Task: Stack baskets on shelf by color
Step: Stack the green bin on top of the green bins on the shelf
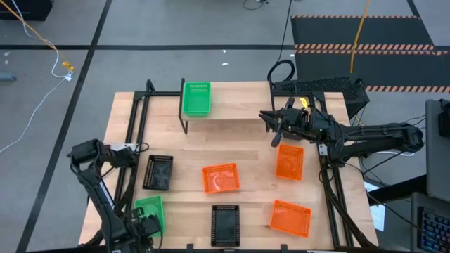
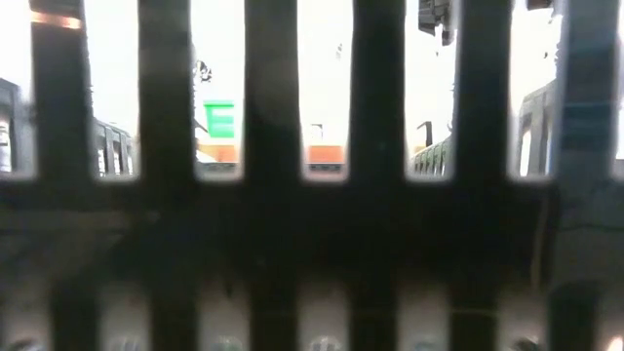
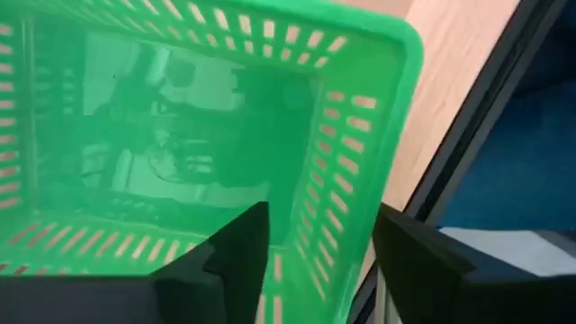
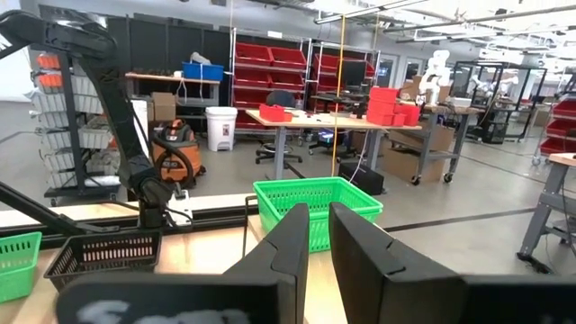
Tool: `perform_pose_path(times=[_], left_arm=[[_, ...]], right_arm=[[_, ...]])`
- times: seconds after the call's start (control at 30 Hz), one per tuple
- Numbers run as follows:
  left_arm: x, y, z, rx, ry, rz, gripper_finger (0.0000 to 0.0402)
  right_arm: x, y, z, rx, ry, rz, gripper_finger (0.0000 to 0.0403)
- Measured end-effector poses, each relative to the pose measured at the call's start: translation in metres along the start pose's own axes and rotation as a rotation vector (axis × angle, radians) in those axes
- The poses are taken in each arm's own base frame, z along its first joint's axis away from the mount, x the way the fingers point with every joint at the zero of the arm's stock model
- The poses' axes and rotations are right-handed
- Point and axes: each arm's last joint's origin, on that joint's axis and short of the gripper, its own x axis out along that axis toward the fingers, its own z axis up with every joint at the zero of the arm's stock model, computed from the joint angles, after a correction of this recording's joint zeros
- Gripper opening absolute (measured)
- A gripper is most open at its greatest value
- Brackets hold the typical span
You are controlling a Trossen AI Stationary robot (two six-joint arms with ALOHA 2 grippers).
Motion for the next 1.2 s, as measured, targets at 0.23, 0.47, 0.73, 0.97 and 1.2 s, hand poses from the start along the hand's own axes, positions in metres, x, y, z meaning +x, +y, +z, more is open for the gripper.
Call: perform_pose_path(times=[0.23, 0.47, 0.73, 0.97, 1.2], left_arm=[[-0.011, 0.003, 0.020, 0.079, 0.005, -0.030, 0.0023], [-0.070, 0.012, 0.058, 0.024, 0.071, -0.232, 0.0011], [-0.176, 0.033, 0.081, -0.001, -0.044, -0.375, 0.0005], [-0.248, 0.077, 0.093, 0.151, -0.305, -0.130, 0.0004], [-0.283, 0.115, 0.138, 0.367, -0.708, 0.167, 0.0012]], right_arm=[[0.000, 0.000, 0.002, 0.030, -0.015, -0.001, 0.0043], [-0.001, 0.002, 0.002, 0.035, -0.017, 0.011, 0.0043], [-0.006, 0.000, 0.005, 0.024, -0.018, 0.011, 0.0043], [-0.013, 0.000, 0.010, 0.030, -0.029, 0.021, 0.0043], [-0.015, 0.000, 0.011, 0.030, -0.033, 0.023, 0.0043]])
